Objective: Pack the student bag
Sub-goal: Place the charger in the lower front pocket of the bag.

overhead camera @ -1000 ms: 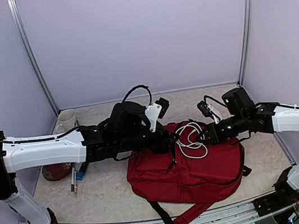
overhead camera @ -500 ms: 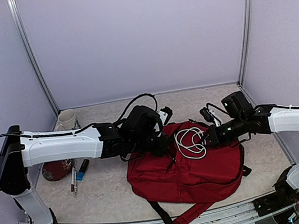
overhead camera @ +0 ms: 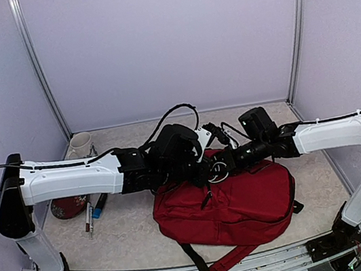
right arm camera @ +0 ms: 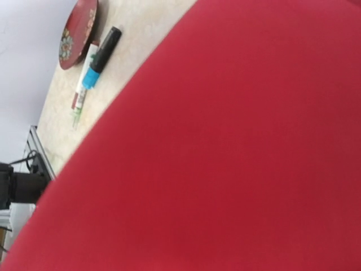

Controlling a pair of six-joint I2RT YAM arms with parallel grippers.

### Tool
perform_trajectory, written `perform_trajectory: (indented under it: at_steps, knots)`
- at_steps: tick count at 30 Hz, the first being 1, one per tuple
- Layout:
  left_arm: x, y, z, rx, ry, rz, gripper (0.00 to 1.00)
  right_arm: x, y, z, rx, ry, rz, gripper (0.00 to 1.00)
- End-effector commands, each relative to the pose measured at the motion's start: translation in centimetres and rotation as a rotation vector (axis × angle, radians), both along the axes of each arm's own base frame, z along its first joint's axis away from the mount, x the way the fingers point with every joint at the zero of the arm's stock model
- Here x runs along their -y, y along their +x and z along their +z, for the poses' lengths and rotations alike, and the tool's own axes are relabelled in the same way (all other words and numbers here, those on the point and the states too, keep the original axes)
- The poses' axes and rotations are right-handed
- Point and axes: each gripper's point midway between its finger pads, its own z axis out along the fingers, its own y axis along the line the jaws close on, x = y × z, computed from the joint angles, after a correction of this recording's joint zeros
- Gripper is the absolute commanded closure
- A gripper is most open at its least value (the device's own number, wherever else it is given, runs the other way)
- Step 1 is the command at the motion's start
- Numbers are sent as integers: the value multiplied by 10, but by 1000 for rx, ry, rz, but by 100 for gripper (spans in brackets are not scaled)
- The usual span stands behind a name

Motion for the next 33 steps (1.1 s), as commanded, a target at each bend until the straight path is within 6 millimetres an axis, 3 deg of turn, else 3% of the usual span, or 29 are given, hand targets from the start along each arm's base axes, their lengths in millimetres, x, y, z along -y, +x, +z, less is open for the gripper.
perform_trajectory:
  at_steps: [1, 5, 7, 11, 17, 21, 25, 29, 31, 33]
  knots:
    - [14, 3, 58, 108, -119, -36, 100, -17, 22, 15, 54, 62, -39, 100]
    - [23, 1, 75, 122, -172, -79, 100, -17, 51, 27, 137, 73, -155, 100]
    - [26, -2, 80, 121, -191, -96, 100, -15, 66, 23, 165, 47, -212, 100]
    - [19, -1, 69, 89, -186, -89, 100, -17, 75, 11, 166, -19, -202, 98]
    - [-17, 16, 44, 17, -197, -4, 100, 5, 55, 38, 265, -80, -152, 56]
    - [-24, 21, 27, -10, -178, 15, 100, 9, 29, 60, 288, -82, -35, 33]
    - [-23, 21, 20, -24, -168, 12, 100, 23, 18, 70, 273, -121, -45, 28]
    - [-23, 22, 21, -19, -168, 15, 100, 22, -6, 88, 277, -74, 57, 29]
    - [-24, 22, 23, -16, -168, 14, 100, 38, -5, 83, 276, -151, 5, 32]
    - [-25, 21, 24, -14, -172, 12, 100, 68, 6, 59, 266, -307, -95, 39]
